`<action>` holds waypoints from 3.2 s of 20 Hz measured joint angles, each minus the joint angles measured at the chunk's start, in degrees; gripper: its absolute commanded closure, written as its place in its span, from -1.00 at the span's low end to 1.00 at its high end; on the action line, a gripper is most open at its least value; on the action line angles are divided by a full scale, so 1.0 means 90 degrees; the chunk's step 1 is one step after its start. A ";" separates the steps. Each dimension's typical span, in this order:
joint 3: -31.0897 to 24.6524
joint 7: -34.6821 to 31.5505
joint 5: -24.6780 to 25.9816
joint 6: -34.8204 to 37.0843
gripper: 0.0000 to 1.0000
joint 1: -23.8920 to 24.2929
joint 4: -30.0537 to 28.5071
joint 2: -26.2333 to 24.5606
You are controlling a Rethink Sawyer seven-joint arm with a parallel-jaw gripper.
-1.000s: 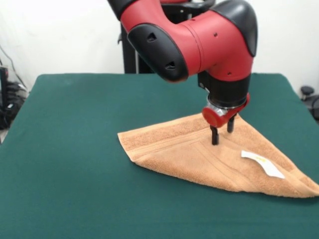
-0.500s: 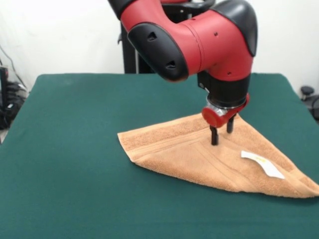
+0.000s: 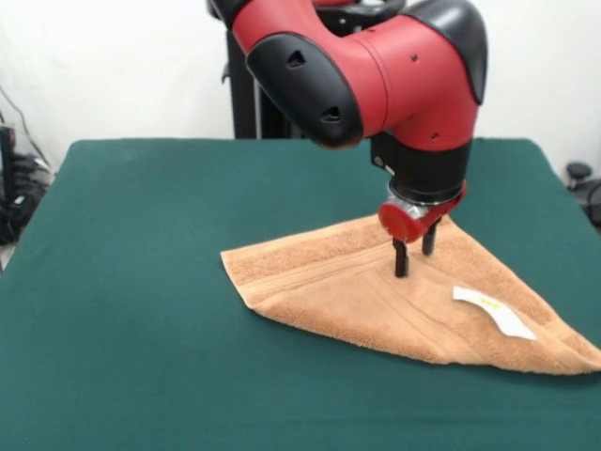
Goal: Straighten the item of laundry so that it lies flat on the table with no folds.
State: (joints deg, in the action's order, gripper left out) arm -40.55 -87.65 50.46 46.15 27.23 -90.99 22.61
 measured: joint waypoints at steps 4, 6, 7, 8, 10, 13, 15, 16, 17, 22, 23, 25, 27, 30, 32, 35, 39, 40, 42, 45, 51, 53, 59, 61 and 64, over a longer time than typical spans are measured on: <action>0.0001 0.0000 0.0114 -0.0086 -1.00 0.0000 -0.0001 0.0012; 0.0001 0.0000 0.0125 -0.0106 -1.00 0.0001 -0.0002 0.0017; 0.0002 0.0000 0.0126 -0.0113 -1.00 0.0001 -0.0002 0.0020; 0.0002 0.0000 0.0126 -0.0120 -1.00 0.0001 -0.0003 0.0020; 0.0002 0.0000 0.0128 -0.0129 -1.00 0.0001 -0.0004 0.0022; 0.0002 0.0000 0.0129 -0.0160 -1.00 0.0006 -0.0004 0.0026; 0.0003 0.0000 0.0132 -0.0184 -1.00 0.0012 -0.0005 0.0029; 0.0002 0.0000 0.0193 -0.0225 1.00 0.0018 -0.0001 0.0037; 0.0002 0.0000 0.0213 -0.0242 1.00 0.0024 -0.0002 0.0041; 0.0001 0.0000 0.0292 -0.0312 1.00 0.0046 -0.0005 0.0051; 0.0001 0.0000 0.0294 -0.0328 1.00 0.0047 -0.0005 0.0050; 0.0002 0.0000 0.0300 -0.0349 1.00 0.0049 -0.0006 0.0048; 0.0001 0.0000 0.0313 -0.0354 1.00 0.0049 -0.0005 0.0046; 0.0001 0.0000 0.0317 -0.0354 1.00 0.0048 -0.0006 0.0046; 0.0001 0.0000 0.0317 -0.0354 1.00 0.0049 -0.0006 0.0046; 0.0001 0.0000 0.0317 -0.0354 1.00 0.0048 -0.0006 0.0052; 0.0002 0.0000 0.0314 -0.0356 1.00 0.0049 0.0025 0.0088; 0.0002 0.0000 0.0310 -0.0357 1.00 0.0049 0.0049 0.0096; 0.0000 0.0000 0.0309 -0.0354 1.00 0.0049 0.0153 0.0116; -0.0006 0.0000 0.0301 -0.0356 1.00 0.0049 0.0387 0.0155; -0.0012 0.0001 0.0312 -0.0354 1.00 0.0031 0.0932 0.0191; -0.0014 0.0001 0.0322 -0.0354 1.00 0.0017 0.1209 0.0189; -0.0014 0.0001 0.0343 -0.0353 1.00 -0.0003 0.1572 0.0187; -0.0014 0.0001 0.0347 -0.0353 1.00 -0.0011 0.1626 0.0187; -0.0015 0.0001 0.0364 -0.0355 -1.00 -0.0036 0.1734 0.0179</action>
State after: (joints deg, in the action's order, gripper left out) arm -40.68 -87.63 53.74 42.95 26.91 -75.39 24.22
